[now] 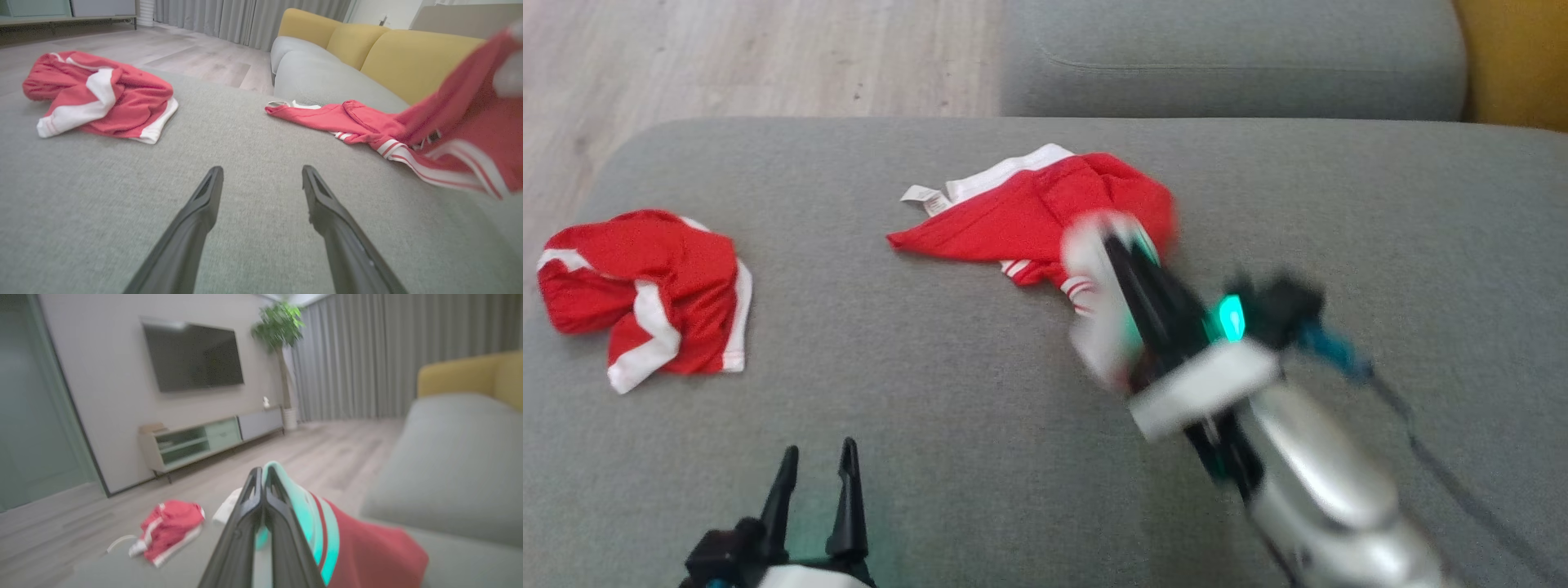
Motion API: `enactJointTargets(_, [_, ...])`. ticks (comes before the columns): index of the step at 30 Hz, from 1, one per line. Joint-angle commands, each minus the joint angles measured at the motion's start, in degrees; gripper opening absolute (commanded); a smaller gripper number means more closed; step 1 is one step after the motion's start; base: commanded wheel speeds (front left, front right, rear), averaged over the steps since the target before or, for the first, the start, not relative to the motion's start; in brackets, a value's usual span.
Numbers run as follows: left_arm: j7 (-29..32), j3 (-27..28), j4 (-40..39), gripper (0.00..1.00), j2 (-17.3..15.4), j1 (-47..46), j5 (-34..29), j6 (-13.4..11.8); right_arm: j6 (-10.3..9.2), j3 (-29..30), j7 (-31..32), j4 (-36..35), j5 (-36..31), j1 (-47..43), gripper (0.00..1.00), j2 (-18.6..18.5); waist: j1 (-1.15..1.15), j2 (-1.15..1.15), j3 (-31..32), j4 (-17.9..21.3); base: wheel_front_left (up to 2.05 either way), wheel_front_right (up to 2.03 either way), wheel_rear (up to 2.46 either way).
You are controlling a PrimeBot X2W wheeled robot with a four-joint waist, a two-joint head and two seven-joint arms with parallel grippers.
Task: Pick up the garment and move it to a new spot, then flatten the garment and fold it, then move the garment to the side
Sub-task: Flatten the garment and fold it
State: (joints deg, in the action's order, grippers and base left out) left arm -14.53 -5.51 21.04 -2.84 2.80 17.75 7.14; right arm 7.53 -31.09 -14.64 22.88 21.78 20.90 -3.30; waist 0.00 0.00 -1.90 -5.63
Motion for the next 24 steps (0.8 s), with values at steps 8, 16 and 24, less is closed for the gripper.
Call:
enactJointTargets(8, [-0.47, -3.45, 4.23, 1.0, -0.04, -1.82, 1.4, 0.29, -0.04, -15.36, -0.36, -7.0, 13.15, 25.95, 0.0, 0.42, 0.0, 0.0, 1.58, -6.06, 0.0, 0.0, 0.0])
enactJointTargets(16, [-0.47, -7.18, 5.12, 1.0, -0.04, -2.3, 1.84, 0.34, -0.04, -4.88, -0.36, -0.53, 14.95, 37.3, 0.0, 0.42, 0.0, 0.0, 1.73, -10.33, 0.0, 0.0, 0.0])
enactJointTargets(24, [-0.47, -6.73, 1.65, 1.0, -0.04, -4.07, 1.26, 0.34, -0.04, 6.86, -0.17, 23.49, 1.3, 36.89, 0.24, -5.99, 0.0, 0.0, -1.02, -10.06, 0.0, 0.0, 0.0])
